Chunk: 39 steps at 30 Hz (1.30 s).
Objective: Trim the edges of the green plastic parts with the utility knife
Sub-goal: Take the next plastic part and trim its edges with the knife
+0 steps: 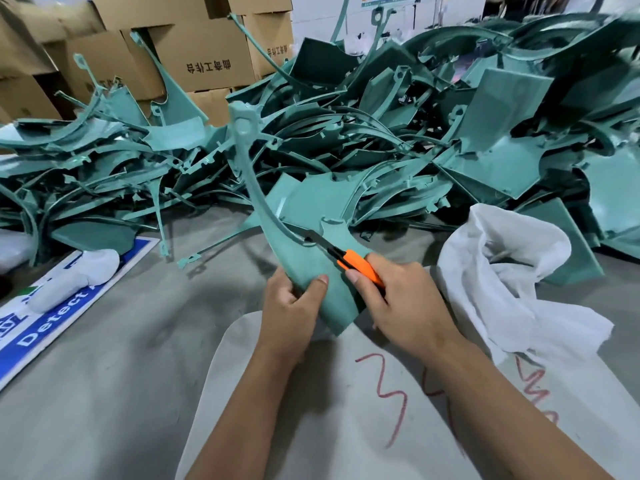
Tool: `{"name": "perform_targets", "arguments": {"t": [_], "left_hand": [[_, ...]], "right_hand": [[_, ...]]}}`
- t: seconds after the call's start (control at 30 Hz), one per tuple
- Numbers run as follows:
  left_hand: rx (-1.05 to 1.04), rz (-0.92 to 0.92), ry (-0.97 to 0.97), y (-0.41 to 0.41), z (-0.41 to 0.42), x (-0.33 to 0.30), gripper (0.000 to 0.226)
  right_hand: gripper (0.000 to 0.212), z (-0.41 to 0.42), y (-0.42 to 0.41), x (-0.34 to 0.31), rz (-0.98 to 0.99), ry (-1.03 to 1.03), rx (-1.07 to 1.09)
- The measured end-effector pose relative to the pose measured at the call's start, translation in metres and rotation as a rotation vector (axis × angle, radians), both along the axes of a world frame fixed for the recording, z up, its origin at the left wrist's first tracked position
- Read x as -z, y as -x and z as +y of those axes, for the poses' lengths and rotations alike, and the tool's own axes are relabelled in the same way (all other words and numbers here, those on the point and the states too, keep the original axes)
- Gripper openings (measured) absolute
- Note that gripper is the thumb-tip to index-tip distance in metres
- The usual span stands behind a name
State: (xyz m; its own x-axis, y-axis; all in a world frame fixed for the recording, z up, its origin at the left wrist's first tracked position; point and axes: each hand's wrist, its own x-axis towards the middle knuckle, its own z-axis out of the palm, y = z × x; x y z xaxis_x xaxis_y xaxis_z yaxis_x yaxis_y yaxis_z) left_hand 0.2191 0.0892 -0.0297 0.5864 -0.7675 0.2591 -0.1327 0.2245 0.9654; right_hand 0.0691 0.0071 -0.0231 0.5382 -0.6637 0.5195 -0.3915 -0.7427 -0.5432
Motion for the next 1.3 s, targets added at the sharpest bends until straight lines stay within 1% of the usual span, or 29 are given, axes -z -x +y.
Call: {"name": "perform_targets", "arguments": {"t": [0.07, 0.13, 0.2, 0.3, 0.47, 0.53, 0.6, 0.63, 0.7, 0.77, 0.8, 0.87, 0.93, 1.0, 1.1, 1.2, 1.3], "left_hand": [[0.02, 0.058, 0.029, -0.002, 0.001, -0.001, 0.025], [0.001, 0.053, 0.048, -0.005, 0.003, -0.002, 0.023], [0.0, 0.034, 0.072, -0.008, 0.005, -0.004, 0.026], [0.048, 0.027, 0.077, -0.01, 0.007, -0.007, 0.036], [0.051, 0.031, 0.07, -0.012, 0.005, -0.007, 0.043], [-0.011, 0.025, 0.062, -0.01, 0.002, -0.006, 0.038], [-0.092, -0.017, 0.062, -0.008, 0.0, -0.002, 0.031], [-0.133, -0.033, 0.073, -0.006, -0.001, -0.002, 0.026], [-0.207, -0.068, 0.097, -0.004, -0.002, -0.003, 0.025], [-0.248, -0.114, 0.121, -0.001, -0.005, -0.005, 0.031], [-0.245, -0.122, 0.137, 0.0, -0.006, -0.005, 0.034], [-0.191, -0.044, 0.165, 0.003, -0.007, -0.002, 0.042], [-0.111, 0.074, 0.171, 0.006, -0.008, 0.001, 0.051], [-0.075, 0.107, 0.153, 0.009, -0.009, 0.003, 0.051], [-0.074, 0.103, 0.145, 0.011, -0.01, 0.004, 0.045], [-0.082, 0.053, 0.122, 0.012, -0.01, 0.003, 0.039], [-0.075, -0.059, 0.098, 0.01, -0.008, 0.001, 0.046]], "right_hand": [[0.04, -0.001, 0.002, 0.0, -0.015, -0.006, 0.019], [0.041, -0.004, 0.005, 0.0, -0.071, -0.04, 0.009], [0.042, -0.004, 0.006, -0.001, -0.09, -0.05, -0.006], [0.045, -0.005, 0.007, -0.001, -0.039, -0.034, 0.01], [0.041, -0.008, 0.011, 0.0, -0.015, 0.024, 0.152], [0.035, -0.005, 0.009, 0.0, -0.059, 0.036, 0.158], [0.015, 0.002, 0.004, 0.0, -0.164, 0.017, 0.113], [0.008, 0.007, 0.0, -0.001, -0.209, -0.026, 0.074], [0.031, 0.016, -0.007, -0.002, -0.234, -0.124, -0.044], [0.051, 0.026, -0.014, -0.003, -0.169, -0.114, -0.157], [0.055, 0.03, -0.017, -0.003, -0.145, -0.08, -0.202], [0.056, 0.031, -0.02, -0.002, -0.131, -0.016, -0.233], [0.055, 0.028, -0.02, -0.002, -0.134, 0.022, -0.197], [0.055, 0.027, -0.02, 0.0, -0.136, 0.058, -0.156], [0.055, 0.027, -0.019, 0.002, -0.168, 0.043, -0.115], [0.055, 0.027, -0.02, 0.003, -0.198, 0.019, -0.12], [0.056, 0.027, -0.019, 0.003, -0.237, -0.006, -0.183]]}}
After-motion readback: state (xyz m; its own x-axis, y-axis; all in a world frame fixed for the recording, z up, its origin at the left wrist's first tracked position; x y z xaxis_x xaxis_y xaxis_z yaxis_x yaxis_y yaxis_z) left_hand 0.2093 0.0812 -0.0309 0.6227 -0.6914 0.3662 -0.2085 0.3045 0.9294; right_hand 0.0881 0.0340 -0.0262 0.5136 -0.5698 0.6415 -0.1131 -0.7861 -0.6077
